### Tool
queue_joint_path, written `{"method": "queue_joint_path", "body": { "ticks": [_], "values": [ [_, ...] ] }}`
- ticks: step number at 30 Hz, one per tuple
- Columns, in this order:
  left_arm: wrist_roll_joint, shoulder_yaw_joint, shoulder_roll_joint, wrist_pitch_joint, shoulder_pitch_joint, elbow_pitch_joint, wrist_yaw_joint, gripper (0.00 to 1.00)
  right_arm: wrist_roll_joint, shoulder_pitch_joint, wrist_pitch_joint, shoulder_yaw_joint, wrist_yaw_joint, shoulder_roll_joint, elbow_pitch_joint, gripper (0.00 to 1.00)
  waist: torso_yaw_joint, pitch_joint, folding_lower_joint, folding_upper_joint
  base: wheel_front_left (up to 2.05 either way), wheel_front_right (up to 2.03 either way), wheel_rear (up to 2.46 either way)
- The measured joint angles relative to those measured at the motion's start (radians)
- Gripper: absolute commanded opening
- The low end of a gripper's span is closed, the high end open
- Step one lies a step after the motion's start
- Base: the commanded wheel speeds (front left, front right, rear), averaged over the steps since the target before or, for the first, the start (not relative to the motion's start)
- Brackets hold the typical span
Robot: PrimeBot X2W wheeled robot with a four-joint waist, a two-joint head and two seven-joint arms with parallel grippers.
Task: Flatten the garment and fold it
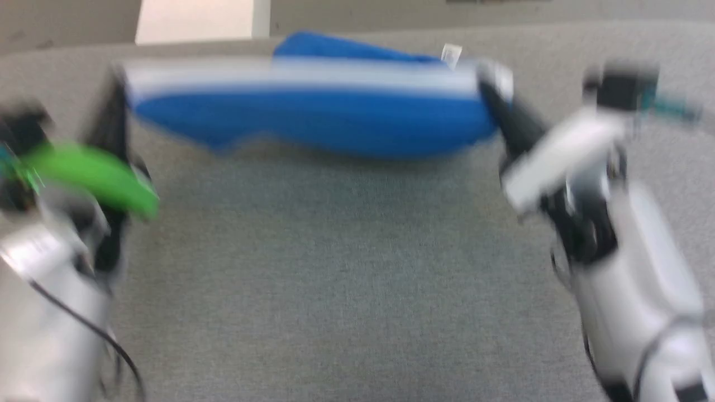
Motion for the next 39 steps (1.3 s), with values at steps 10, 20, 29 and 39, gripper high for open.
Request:
{"method": "queue_joint_path", "body": {
  "ticks": [10,20,29,39],
  "values": [
    [-0.076,-0.021,-0.055,0.130,0.565,-0.270,0.179,0.00,-0.008,0.590,0.356,-0.099,0.000,-0.025,-0.340,0.00,0.013,-0.166,-0.0001,0.0000,0.00,0.00,0.00],
    [-0.111,-0.019,-0.028,0.289,0.833,-0.423,0.333,0.00,-0.065,0.883,0.704,-0.148,0.000,0.030,-0.514,0.00,0.026,-0.257,-0.0001,0.0000,0.00,0.00,0.00],
    [-0.066,-0.022,0.008,0.276,0.760,-0.547,0.349,0.00,-0.096,0.827,0.665,-0.203,0.000,0.051,-0.611,0.00,-0.004,-0.262,-0.0002,0.0000,0.00,0.00,0.00],
    [-0.013,-0.127,0.008,0.330,0.327,-0.315,0.205,0.00,-0.100,0.702,0.555,-0.216,0.000,0.048,-0.561,0.00,-0.041,-0.181,-0.0001,0.0000,0.00,0.00,0.00]
  ]
}}
